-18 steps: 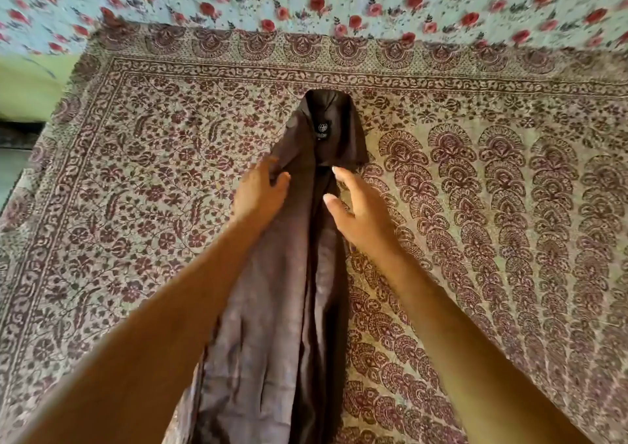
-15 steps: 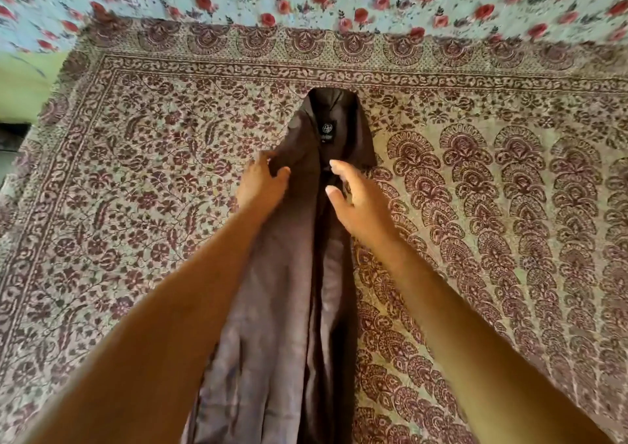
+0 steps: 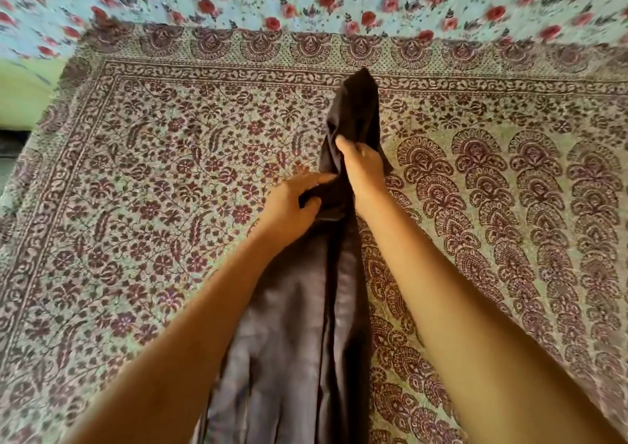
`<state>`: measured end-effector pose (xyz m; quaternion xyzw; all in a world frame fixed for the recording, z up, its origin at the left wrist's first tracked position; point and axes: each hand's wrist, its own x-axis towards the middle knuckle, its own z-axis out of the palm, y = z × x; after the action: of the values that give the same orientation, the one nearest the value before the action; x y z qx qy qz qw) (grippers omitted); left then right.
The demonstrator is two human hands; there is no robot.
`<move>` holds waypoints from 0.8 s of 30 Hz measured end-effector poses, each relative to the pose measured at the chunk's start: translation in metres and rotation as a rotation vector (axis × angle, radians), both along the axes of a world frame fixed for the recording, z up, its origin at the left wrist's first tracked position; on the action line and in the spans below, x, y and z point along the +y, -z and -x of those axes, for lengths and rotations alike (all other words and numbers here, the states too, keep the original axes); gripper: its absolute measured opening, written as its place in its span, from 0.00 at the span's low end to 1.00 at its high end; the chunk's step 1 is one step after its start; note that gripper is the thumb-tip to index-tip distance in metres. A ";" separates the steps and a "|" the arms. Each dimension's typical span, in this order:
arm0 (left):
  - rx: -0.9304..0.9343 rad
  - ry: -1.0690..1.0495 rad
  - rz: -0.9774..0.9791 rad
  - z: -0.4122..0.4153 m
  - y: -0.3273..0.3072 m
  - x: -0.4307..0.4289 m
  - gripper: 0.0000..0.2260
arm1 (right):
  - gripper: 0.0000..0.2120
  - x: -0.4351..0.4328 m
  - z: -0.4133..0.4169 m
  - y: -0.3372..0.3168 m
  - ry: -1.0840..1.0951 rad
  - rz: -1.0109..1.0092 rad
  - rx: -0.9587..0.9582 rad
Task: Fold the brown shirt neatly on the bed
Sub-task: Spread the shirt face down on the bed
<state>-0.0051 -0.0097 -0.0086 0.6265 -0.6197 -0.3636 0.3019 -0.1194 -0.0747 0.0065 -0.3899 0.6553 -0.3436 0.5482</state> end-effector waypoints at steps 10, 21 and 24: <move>0.253 -0.011 -0.106 0.005 -0.049 0.000 0.16 | 0.05 0.049 0.079 -0.057 0.109 0.198 0.042; 0.288 -0.116 -0.071 0.037 -0.180 0.004 0.18 | 0.17 0.090 0.128 -0.245 -0.079 0.184 -0.349; 0.399 0.071 -0.129 0.049 -0.231 0.037 0.18 | 0.15 0.117 0.140 -0.301 -0.158 0.230 -0.420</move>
<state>-0.0538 0.0272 0.2229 0.5377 -0.5450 -0.5297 0.3650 -0.2591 0.0424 0.3077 -0.4197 0.4509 -0.4455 0.6497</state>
